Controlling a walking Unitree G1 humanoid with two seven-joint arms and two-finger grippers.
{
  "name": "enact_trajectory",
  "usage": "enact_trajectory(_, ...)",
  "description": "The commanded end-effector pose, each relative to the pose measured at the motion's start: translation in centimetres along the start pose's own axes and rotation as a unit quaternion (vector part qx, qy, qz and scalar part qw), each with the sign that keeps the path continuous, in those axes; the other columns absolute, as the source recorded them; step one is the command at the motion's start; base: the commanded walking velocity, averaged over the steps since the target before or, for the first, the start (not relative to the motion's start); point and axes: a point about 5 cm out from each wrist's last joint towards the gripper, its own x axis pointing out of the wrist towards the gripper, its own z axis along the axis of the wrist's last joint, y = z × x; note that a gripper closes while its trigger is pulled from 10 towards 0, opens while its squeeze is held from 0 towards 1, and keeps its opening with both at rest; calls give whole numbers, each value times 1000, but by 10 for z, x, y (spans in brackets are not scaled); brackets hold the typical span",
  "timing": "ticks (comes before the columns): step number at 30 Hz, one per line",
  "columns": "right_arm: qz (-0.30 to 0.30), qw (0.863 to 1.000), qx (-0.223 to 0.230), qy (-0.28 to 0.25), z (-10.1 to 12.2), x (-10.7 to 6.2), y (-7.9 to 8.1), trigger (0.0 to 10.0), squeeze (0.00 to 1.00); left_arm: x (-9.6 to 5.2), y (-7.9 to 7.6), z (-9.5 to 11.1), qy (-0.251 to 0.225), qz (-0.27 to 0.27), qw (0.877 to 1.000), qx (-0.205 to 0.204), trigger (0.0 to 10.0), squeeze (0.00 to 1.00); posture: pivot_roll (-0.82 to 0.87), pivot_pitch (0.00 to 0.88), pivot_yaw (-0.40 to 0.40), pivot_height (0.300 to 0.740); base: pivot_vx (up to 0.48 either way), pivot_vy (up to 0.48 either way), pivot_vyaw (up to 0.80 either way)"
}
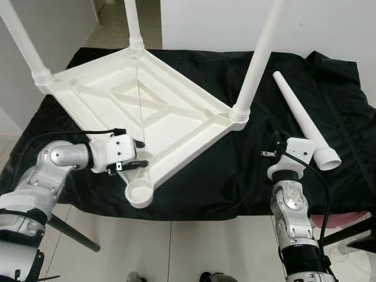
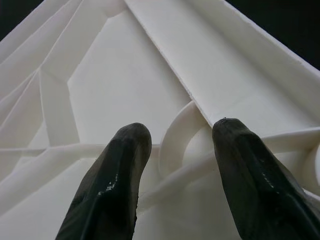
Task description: Building children table
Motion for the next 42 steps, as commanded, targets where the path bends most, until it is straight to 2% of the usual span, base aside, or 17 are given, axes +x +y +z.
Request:
enact_trajectory(1,-2,1000,4,11,-6,-4,-1,10000,0,-4,-6,-11,23,6,1000,-9,10000,0,2,131,-4,740,0,0,0)
enact_trajectory(9,-1,1000,4,13,-6,-4,-1,10000,0,-1,-11,-12,16,-12,999,-29,10000,0,0,134,0,740,0,0,0)
enact_trajectory(13,-6,1000,2,12,-6,-5,-4,10000,0,15,-35,-11,-3,-39,999,-32,10000,0,-7,137,5,740,0,0,0)
enact_trajectory(17,-7,1000,2,12,-6,-5,-4,10000,0,20,-41,-9,-12,-41,998,-38,10000,0,-11,137,7,740,0,0,0)
enact_trajectory(20,-9,1000,1,12,-6,-5,-5,10000,0,44,-61,3,-48,-45,996,-54,10000,0,-17,138,3,740,0,0,0)
enact_trajectory(22,-9,1000,1,12,-6,-5,-5,10000,0,44,-61,3,-48,-45,996,-54,10000,0,-17,138,3,740,0,0,0)
enact_trajectory(23,-9,1000,1,12,-6,-5,-5,10000,0,50,-64,7,-58,-40,996,-63,10000,0,-17,138,3,740,0,0,0)
enact_trajectory(25,-8,1000,2,12,-6,-4,-4,10000,0,60,-58,19,-87,-21,993,-74,10000,0,-14,137,-2,740,0,0,0)
enact_trajectory(29,-5,1000,3,12,-5,-3,-2,10000,0,70,-54,31,-108,-8,991,-77,10000,0,-16,136,-4,740,0,0,0)
enact_trajectory(33,-4,1000,3,12,-5,-4,-2,10000,0,73,-48,40,-131,0,987,-89,10000,0,-22,136,-2,740,0,0,0)
enact_trajectory(37,-6,1000,2,12,-6,-5,-3,10000,0,68,-40,41,-135,5,987,-90,10000,0,-23,136,-2,740,0,0,0)
enact_trajectory(38,-6,1000,2,13,-6,-5,-3,10000,0,62,-31,40,-135,6,987,-91,10000,0,-20,136,-1,740,0,0,0)
enact_trajectory(39,-6,1000,2,13,-6,-5,-3,10000,0,62,-31,40,-135,6,987,-91,10000,0,-20,136,-1,740,0,0,0)
enact_trajectory(42,-5,1000,3,16,-7,-7,-4,10000,0,47,-14,38,-136,-2,985,-103,10000,0,-17,137,-3,740,0,0,0)
